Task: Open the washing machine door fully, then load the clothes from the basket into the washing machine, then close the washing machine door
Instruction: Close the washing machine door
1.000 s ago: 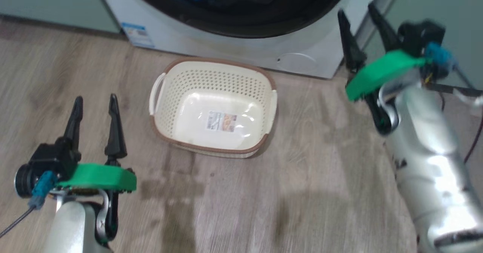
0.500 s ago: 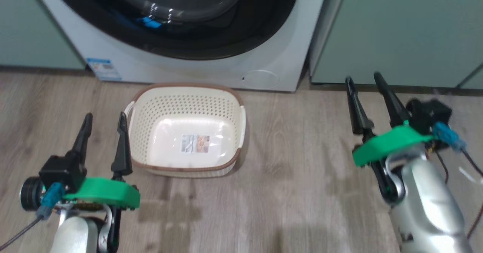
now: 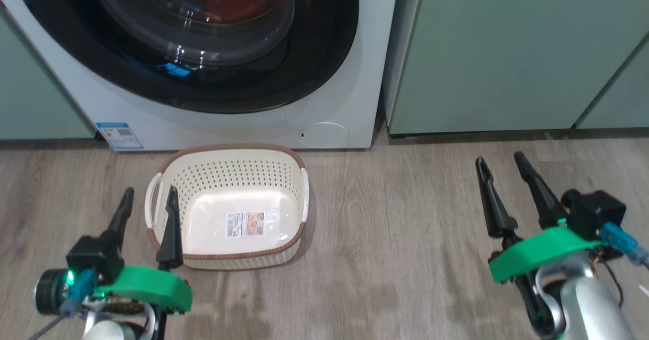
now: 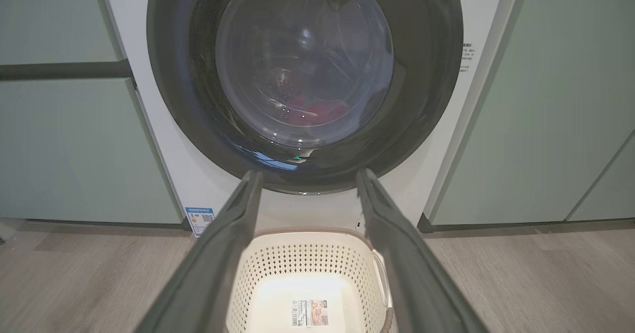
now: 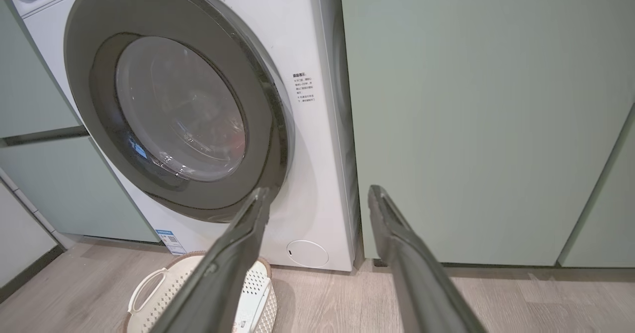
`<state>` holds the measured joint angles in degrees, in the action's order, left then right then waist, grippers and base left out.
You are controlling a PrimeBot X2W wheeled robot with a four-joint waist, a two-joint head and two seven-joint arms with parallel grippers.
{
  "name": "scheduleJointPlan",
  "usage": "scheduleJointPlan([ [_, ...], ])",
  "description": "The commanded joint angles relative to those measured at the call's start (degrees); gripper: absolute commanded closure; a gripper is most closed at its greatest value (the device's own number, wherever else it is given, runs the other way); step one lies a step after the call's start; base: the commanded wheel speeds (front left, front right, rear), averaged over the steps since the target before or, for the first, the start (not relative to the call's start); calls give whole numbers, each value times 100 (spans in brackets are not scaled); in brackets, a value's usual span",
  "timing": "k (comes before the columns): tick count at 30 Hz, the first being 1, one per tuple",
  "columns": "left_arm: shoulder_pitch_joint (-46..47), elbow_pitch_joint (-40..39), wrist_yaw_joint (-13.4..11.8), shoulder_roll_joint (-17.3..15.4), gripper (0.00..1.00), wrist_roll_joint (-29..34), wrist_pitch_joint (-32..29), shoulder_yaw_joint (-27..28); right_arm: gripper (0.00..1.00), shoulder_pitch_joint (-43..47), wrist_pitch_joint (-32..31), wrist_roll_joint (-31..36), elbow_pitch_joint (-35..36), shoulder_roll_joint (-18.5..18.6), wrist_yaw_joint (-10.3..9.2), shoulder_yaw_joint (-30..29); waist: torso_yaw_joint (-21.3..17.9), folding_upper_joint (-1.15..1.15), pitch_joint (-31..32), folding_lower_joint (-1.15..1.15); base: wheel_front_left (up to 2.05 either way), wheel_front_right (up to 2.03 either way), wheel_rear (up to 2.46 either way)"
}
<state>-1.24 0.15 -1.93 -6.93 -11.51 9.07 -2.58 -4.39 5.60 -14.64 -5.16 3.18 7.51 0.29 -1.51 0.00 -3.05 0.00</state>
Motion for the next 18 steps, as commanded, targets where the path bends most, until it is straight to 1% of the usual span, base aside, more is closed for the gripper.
scheduleJointPlan([
  [1,84,-229,-47,-98,0,62,-16,160,0,-23,-57,12,315,-30,-2,107,-36,0,59,0,0,0,0],
  [8,-62,-321,-91,-105,0,51,-85,116,0,281,-259,38,703,-30,-2,35,-73,0,93,0,0,0,0],
  [18,-32,-374,-118,-152,0,35,-111,91,0,334,-295,9,833,-30,-2,-5,-66,0,52,0,0,0,0],
])
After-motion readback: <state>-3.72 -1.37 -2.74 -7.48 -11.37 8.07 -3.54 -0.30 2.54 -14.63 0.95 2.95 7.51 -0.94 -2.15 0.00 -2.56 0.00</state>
